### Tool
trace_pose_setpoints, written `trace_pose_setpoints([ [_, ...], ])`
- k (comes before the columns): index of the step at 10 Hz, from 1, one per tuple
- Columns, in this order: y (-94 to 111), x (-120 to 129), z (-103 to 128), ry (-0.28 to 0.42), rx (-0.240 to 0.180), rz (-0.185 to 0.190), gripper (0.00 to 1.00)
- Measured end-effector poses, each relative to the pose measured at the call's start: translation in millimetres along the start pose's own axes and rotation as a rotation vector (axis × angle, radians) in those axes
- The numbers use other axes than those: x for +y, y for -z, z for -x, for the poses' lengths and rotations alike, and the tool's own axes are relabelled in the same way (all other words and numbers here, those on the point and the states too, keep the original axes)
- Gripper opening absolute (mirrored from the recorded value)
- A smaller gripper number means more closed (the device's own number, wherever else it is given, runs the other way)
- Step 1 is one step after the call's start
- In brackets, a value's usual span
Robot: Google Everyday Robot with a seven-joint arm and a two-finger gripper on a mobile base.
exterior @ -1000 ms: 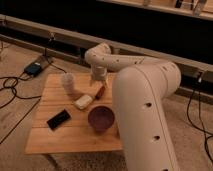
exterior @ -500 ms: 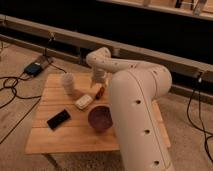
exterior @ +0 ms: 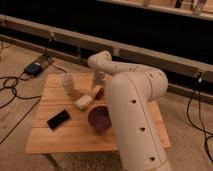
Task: Place the pepper on the white sponge
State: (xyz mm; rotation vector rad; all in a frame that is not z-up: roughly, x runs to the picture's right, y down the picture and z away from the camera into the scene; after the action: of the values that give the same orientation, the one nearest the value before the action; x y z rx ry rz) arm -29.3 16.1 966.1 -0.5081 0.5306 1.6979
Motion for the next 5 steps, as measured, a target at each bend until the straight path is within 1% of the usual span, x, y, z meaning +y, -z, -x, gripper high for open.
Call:
trace_pose_setpoints([
  [4, -14, -4, 3, -0.004, 0.024, -0.009, 0.65],
  [5, -17, -5, 3, -0.006, 0.032, -0.011, 0.6],
])
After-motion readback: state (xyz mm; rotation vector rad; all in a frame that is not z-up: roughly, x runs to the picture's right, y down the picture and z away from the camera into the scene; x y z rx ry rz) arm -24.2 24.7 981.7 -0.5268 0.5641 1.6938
